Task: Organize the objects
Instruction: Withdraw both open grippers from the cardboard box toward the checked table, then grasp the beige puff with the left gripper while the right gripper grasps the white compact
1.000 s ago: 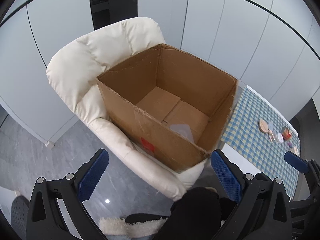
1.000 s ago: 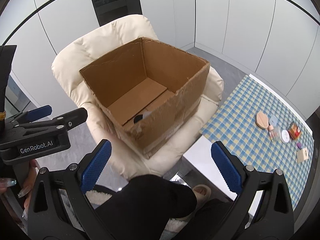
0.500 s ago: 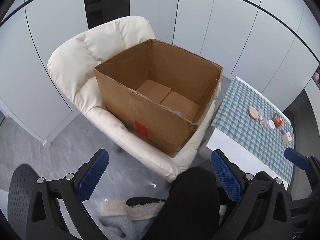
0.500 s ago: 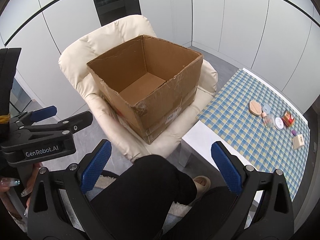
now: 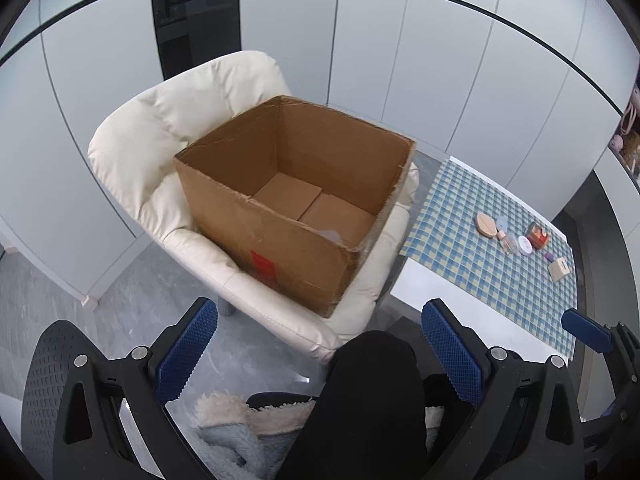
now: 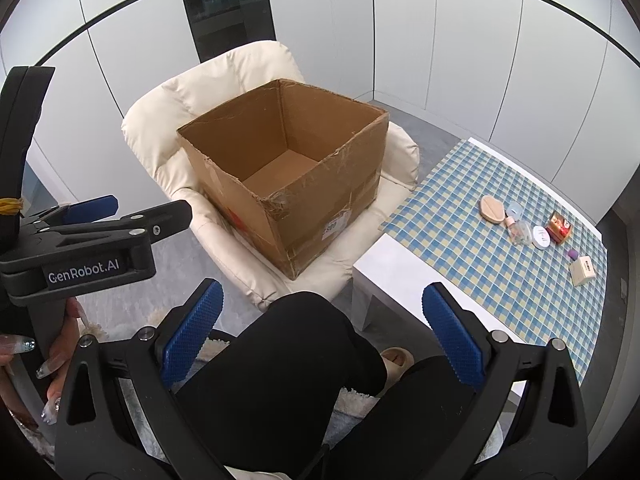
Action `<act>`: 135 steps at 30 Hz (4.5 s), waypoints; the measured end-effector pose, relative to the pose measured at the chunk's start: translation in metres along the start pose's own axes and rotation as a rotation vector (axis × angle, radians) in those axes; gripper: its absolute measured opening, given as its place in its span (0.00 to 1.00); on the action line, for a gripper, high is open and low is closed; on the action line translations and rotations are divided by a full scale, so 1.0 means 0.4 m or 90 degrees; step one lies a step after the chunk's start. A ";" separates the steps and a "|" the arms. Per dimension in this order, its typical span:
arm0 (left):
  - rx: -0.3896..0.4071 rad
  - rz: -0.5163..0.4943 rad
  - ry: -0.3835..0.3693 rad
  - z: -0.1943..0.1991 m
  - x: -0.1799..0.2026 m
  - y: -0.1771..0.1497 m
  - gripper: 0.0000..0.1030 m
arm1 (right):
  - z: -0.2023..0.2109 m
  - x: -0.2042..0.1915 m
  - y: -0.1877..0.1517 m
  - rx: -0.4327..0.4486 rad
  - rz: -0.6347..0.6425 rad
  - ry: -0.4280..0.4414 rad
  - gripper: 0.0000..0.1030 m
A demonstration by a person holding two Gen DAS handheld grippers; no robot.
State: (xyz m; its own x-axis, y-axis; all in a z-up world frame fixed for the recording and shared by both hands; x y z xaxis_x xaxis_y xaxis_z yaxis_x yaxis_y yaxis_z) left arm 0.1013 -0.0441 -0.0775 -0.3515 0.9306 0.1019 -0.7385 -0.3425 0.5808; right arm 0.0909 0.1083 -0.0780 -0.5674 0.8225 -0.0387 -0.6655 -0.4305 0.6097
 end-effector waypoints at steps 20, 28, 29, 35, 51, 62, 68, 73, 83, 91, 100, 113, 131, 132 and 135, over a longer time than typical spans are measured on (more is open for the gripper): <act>-0.030 -0.117 -0.044 -0.082 0.221 -0.030 0.99 | 0.005 0.176 -0.070 0.000 -0.108 -0.058 0.98; -0.055 -0.185 -0.081 -0.116 0.353 -0.065 0.99 | 0.028 0.278 -0.139 -0.006 -0.181 -0.093 0.98; -0.057 -0.193 -0.085 -0.120 0.369 -0.070 0.99 | 0.031 0.289 -0.147 -0.007 -0.190 -0.097 0.98; -0.073 -0.224 -0.113 -0.138 0.451 -0.088 0.99 | 0.049 0.359 -0.202 -0.018 -0.243 -0.124 0.98; -0.076 -0.295 -0.155 -0.162 0.617 -0.117 0.99 | 0.103 0.557 -0.335 -0.040 -0.353 -0.224 0.98; -0.094 -0.295 -0.149 -0.268 0.681 -0.086 0.99 | 0.066 0.742 -0.373 -0.057 -0.405 -0.265 0.98; -0.105 -0.302 -0.141 -0.352 0.727 -0.061 0.99 | 0.002 0.808 -0.373 -0.072 -0.420 -0.239 0.98; -0.107 -0.287 -0.134 -0.440 0.763 -0.018 0.99 | -0.059 0.867 -0.365 -0.087 -0.422 -0.239 0.98; -0.139 -0.292 -0.093 -0.667 0.831 0.038 0.99 | -0.229 0.974 -0.289 -0.085 -0.407 -0.209 0.98; -0.156 -0.287 -0.099 -0.834 0.882 0.045 0.99 | -0.415 1.018 -0.232 -0.061 -0.443 -0.137 0.98; -0.156 -0.247 -0.132 -0.943 0.922 0.073 0.99 | -0.574 1.083 -0.193 -0.048 -0.438 -0.169 0.98; -0.143 -0.232 -0.125 -1.048 0.986 0.092 0.99 | -0.648 1.230 -0.150 -0.027 -0.490 -0.236 0.98; -0.098 -0.259 -0.114 -1.087 1.036 0.092 0.99 | -0.686 1.238 -0.129 -0.018 -0.443 -0.239 0.89; -0.097 -0.258 -0.113 -1.092 1.037 0.097 0.99 | -0.684 1.242 -0.129 -0.016 -0.445 -0.239 0.89; -0.093 -0.256 -0.112 -1.097 1.043 0.102 0.99 | -0.697 1.234 -0.117 -0.039 -0.433 -0.276 0.89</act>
State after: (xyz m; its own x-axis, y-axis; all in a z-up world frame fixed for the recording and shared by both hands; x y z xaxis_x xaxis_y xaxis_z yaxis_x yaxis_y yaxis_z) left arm -0.3279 0.2737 -0.3656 0.0733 0.9967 0.0351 -0.8743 0.0472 0.4830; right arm -0.2932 0.4308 -0.3466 0.2019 0.9771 -0.0669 -0.8301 0.2070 0.5177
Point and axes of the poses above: each gripper's, at about its wrist camera, not at the fingertips, and z roughly against the way its jaws point, x to its right, y to its top, the point moved 1 cm from there along -z, roughly the way its jaws point, and after that the axes turned 4 degrees about z, right-handed, at the moved point
